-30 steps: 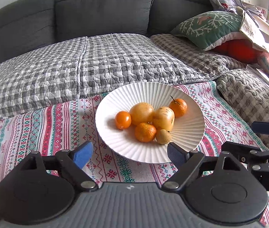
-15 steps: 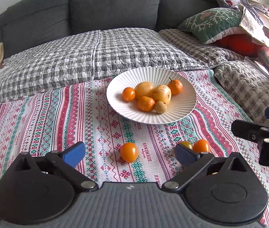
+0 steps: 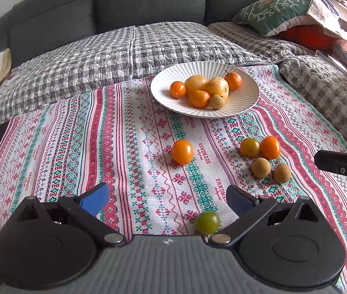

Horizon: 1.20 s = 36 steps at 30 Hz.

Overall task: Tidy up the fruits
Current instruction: 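Move both tools back toward the green tomatoes on the cloth, then grasp a green cherry tomato with the left tool while the right tool grasps a dark green tomato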

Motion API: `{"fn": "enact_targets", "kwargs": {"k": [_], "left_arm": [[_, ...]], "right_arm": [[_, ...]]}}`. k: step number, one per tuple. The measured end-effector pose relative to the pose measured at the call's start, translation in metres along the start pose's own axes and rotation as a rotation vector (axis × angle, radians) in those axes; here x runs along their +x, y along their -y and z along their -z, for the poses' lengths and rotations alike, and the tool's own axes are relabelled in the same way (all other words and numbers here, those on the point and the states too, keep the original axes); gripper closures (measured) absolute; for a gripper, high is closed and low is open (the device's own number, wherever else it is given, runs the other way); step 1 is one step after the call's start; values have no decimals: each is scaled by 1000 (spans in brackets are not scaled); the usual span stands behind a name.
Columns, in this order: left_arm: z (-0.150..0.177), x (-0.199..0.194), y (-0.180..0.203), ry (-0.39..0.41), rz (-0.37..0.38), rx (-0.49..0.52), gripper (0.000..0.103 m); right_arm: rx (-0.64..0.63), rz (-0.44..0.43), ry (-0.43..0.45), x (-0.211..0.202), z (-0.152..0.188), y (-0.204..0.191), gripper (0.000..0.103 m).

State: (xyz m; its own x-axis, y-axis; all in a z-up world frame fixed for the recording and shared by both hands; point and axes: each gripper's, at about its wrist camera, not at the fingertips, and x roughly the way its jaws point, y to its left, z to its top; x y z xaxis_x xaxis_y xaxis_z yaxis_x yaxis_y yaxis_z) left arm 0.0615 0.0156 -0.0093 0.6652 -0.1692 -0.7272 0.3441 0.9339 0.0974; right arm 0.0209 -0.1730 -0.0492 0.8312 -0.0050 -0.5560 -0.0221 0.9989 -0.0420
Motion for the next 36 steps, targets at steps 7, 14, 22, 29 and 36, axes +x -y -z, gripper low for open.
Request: {"fn": "enact_targets", "kwargs": {"k": [7, 14, 22, 29, 36], "left_arm": [[18, 7, -9, -18, 54, 30, 1], [27, 18, -9, -62, 91, 73, 2], [34, 26, 10, -95, 125, 181, 17], [33, 32, 18, -104, 154, 198, 30], [32, 34, 25, -104, 184, 215, 48]], "right_arm": [[-157, -116, -72, 2, 15, -20, 3], [-271, -208, -145, 8, 29, -39, 2], [-371, -229, -224, 19, 43, -54, 4], [-379, -240, -239, 24, 45, -57, 13], [-395, -255, -242, 28, 44, -61, 31]]}}
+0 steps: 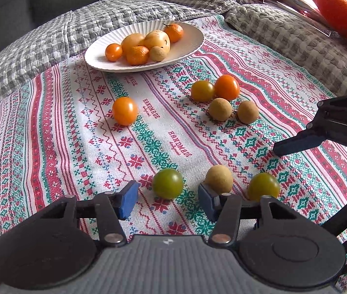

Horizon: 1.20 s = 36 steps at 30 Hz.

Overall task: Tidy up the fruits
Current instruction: 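Grasp a green cherry tomato with the left tool while the right tool grasps a dark green tomato, then carry both green tomatoes over the white plate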

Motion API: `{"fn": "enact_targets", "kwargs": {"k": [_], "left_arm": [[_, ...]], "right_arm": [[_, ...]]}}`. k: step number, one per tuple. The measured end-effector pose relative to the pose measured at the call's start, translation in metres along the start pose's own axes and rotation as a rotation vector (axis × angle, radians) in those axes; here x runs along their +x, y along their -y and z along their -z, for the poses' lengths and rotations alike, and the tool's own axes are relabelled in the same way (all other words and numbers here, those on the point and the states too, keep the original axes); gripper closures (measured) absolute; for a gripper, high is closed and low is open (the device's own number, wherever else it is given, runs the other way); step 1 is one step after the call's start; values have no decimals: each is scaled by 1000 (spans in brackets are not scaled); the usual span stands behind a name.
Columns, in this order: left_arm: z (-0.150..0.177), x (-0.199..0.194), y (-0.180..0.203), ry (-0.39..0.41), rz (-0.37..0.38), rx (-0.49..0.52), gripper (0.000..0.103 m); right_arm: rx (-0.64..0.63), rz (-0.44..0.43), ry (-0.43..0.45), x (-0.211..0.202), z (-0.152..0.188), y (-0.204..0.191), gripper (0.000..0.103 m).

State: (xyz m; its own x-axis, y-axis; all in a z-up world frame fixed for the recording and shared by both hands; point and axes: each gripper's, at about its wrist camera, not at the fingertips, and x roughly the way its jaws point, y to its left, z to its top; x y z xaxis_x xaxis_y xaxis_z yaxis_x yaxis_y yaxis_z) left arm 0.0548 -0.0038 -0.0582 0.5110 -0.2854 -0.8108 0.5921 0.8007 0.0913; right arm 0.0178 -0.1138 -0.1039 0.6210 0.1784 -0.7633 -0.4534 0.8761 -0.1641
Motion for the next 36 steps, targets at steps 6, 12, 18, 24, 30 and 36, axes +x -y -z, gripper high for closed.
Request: {"fn": "enact_targets", "kwargs": {"k": [6, 12, 18, 24, 30, 36], "left_arm": [[-3, 2, 1, -3, 10, -9, 64], [-6, 4, 3, -5, 11, -6, 75], [-7, 5, 1, -9, 5, -7, 75], [-6, 3, 1, -10, -4, -10, 75], [-7, 0, -2, 0, -5, -35, 75], [-9, -4, -4, 15, -5, -69, 75]], "right_arm": [[5, -12, 14, 0, -2, 1, 47], [17, -14, 29, 0, -4, 3, 59], [25, -27, 32, 0, -5, 3, 77], [36, -25, 38, 0, -5, 4, 78], [72, -16, 58, -4, -6, 10, 78], [126, -5, 91, -9, -8, 20, 78]]}}
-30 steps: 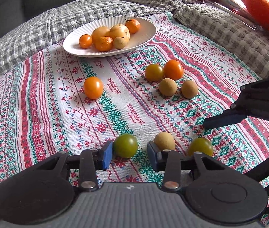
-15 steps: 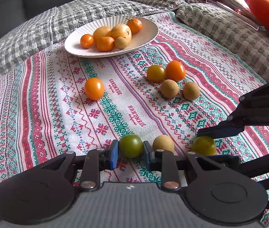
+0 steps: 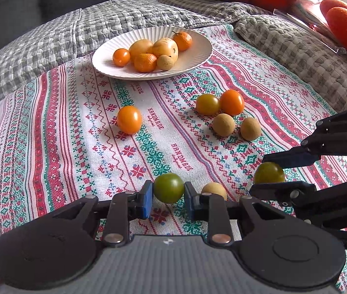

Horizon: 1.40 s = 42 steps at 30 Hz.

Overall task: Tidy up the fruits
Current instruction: 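Carry both green tomatoes over the white plate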

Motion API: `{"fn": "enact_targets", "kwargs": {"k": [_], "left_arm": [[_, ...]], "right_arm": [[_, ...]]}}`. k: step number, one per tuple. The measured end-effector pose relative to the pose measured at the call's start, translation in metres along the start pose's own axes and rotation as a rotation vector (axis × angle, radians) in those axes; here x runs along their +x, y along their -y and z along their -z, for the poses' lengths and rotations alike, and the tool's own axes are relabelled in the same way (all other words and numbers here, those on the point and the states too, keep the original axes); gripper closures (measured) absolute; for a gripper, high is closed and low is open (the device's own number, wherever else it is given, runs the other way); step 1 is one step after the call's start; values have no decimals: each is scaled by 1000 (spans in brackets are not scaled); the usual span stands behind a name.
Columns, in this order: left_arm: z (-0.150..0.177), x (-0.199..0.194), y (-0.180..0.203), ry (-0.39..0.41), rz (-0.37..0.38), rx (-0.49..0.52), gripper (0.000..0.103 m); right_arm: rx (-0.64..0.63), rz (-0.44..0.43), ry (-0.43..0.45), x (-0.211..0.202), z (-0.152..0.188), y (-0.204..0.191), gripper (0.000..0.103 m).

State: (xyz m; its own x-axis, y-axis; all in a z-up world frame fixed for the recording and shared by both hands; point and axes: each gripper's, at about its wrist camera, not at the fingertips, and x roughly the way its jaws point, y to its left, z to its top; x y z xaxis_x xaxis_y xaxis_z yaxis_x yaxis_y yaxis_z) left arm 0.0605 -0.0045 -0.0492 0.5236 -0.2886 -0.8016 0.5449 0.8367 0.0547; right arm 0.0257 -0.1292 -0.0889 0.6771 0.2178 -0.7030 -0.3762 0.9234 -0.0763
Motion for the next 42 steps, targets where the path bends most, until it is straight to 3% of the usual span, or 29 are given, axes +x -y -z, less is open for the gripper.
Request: {"fn": "enact_targets", "kwargs": {"k": [20, 29, 42], "left_arm": [[-21, -11, -4, 101, 24, -122, 75], [-40, -1, 0, 127, 13, -69, 75], [-90, 12, -27, 177, 36, -98, 75]], "right_arm": [[242, 18, 152, -18, -12, 39, 78], [303, 33, 210, -15, -26, 60, 78], [369, 15, 286, 3, -49, 96, 78]]}}
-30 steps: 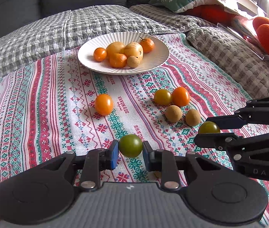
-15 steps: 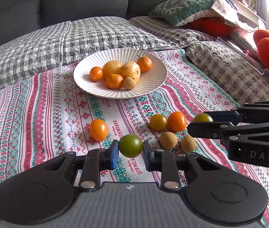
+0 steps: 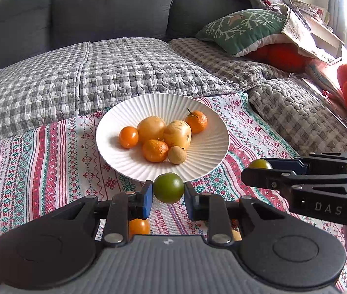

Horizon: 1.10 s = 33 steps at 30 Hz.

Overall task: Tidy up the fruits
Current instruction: 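Carry both green tomatoes over the white plate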

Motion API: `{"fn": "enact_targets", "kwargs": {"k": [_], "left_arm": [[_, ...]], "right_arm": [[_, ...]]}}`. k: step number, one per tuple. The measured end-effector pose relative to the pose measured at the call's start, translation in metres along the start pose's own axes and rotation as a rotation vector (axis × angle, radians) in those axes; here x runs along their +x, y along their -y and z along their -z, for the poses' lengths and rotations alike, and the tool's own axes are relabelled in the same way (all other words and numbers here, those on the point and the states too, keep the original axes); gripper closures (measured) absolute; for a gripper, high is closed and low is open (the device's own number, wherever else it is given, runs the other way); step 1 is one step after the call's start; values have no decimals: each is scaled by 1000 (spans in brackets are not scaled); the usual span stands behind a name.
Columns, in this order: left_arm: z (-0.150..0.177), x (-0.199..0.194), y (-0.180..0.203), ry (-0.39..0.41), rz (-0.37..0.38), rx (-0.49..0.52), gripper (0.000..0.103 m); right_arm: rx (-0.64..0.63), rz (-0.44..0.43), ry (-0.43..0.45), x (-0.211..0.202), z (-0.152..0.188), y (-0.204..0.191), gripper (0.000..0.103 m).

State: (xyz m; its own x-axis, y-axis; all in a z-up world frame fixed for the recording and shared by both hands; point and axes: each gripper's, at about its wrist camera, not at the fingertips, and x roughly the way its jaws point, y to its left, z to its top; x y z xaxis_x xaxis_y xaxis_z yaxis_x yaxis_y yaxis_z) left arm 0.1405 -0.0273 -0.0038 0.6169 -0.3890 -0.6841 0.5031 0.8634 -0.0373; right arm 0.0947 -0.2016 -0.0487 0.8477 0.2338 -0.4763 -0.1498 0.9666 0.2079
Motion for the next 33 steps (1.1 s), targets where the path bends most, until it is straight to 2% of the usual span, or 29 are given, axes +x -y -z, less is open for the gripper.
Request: {"fn": "enact_targets", "kwargs": {"k": [13, 18, 33], "left_arm": [[-49, 49, 7, 10, 0, 77, 75], [-63, 71, 4, -1, -10, 68, 75], [-89, 125, 7, -70, -4, 57, 75]], "right_arm": [[31, 65, 60, 35, -18, 11, 78], [76, 73, 62, 44, -17, 25, 78], [25, 126, 58, 60, -15, 23, 78]]}}
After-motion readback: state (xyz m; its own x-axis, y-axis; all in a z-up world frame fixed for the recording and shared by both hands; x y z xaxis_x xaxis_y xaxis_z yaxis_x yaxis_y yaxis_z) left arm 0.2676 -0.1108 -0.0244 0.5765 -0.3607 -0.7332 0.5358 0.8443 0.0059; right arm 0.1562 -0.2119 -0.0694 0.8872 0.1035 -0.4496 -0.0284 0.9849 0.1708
